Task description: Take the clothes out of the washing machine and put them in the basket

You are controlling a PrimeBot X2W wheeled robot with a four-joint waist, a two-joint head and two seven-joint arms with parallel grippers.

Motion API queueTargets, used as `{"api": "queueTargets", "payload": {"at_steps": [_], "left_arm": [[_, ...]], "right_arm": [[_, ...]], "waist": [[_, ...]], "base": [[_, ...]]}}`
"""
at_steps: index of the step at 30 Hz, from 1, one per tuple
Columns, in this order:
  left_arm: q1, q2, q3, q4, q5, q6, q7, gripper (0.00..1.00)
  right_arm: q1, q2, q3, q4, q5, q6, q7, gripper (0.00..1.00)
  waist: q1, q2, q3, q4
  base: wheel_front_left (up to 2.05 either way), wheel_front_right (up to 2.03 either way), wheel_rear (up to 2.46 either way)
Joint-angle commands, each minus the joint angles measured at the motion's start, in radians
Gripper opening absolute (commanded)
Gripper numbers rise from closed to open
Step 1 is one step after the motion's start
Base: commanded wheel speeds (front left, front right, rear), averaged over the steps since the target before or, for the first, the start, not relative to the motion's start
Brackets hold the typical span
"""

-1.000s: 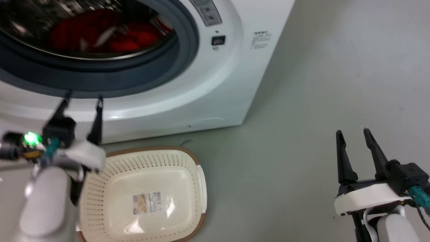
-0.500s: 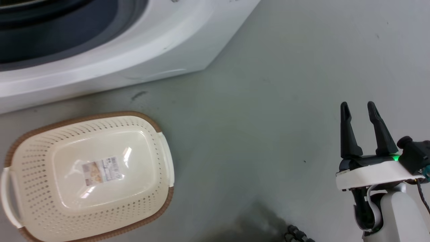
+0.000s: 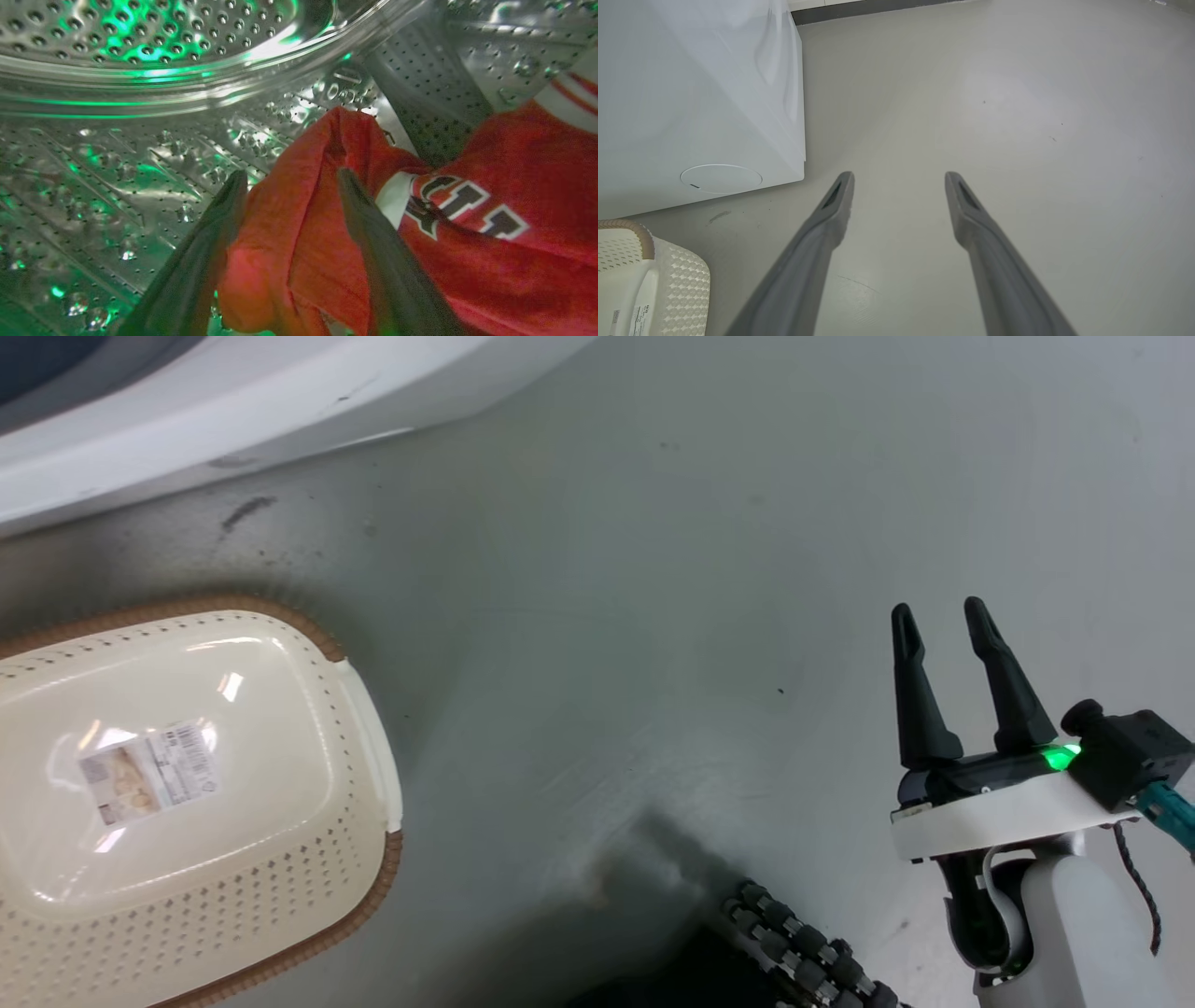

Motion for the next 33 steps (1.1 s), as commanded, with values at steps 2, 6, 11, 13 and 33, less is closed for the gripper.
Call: {"api": "queueTargets", "payload": {"at_steps": [2,6,11,13,33], "left_arm": [[-0.035,0.015,-0.006,0.006,-0.009,0.002,0.046,1.0],[-0.058,0.033,-0.019,0.028,-0.036,0.002,0.155,1.0],[-0.055,0.053,-0.018,0.035,-0.053,0.006,0.207,1.0],[-0.043,0.053,-0.014,0.034,-0.063,0.012,0.219,1.0],[-0.05,0.12,-0.027,-0.037,-0.108,0.005,0.176,0.0]], "right_arm": [[-0.004,0.001,0.012,-0.011,0.007,-0.001,-0.002,1.0],[0.012,0.001,0.024,-0.023,0.018,-0.001,-0.002,1.0],[0.03,0.001,0.026,-0.035,0.015,-0.001,-0.002,1.0],[0.032,0.001,0.023,-0.04,0.016,-0.001,-0.002,1.0],[-0.001,0.001,0.021,-0.069,0.026,-0.001,-0.002,1.0]], "waist": [[-0.0002,0.0,0.031,-0.029],[-0.0002,0.0,0.041,-0.037],[-0.0002,0.0,0.053,-0.035],[-0.0002,0.0,0.058,-0.033],[-0.0002,0.0,0.078,-0.022]], "base": [[0.0,0.0,0.0],[0.0,0.0,0.0],[0.0,0.0,0.0],[0.0,0.0,0.0],[0.0,0.0,0.0]]}}
